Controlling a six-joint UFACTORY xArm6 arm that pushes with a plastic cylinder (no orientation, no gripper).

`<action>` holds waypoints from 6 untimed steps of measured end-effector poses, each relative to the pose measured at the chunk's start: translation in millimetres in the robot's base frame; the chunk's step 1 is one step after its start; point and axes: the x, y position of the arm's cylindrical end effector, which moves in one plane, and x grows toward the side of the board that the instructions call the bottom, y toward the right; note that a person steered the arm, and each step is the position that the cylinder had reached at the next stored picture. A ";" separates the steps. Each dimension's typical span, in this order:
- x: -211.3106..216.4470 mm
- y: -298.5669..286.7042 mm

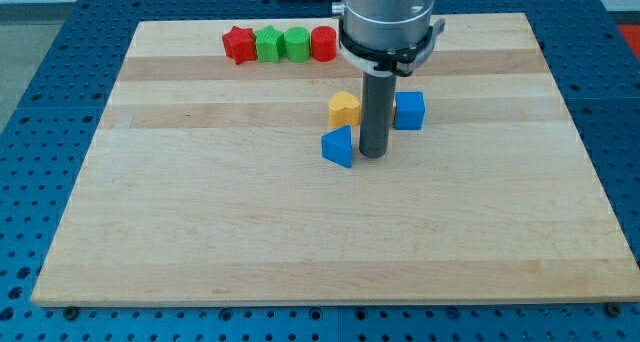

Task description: Push the blue triangle towards bottom

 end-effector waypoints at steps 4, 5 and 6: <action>-29.3 -39.2; -29.3 -58.9; -28.9 -66.6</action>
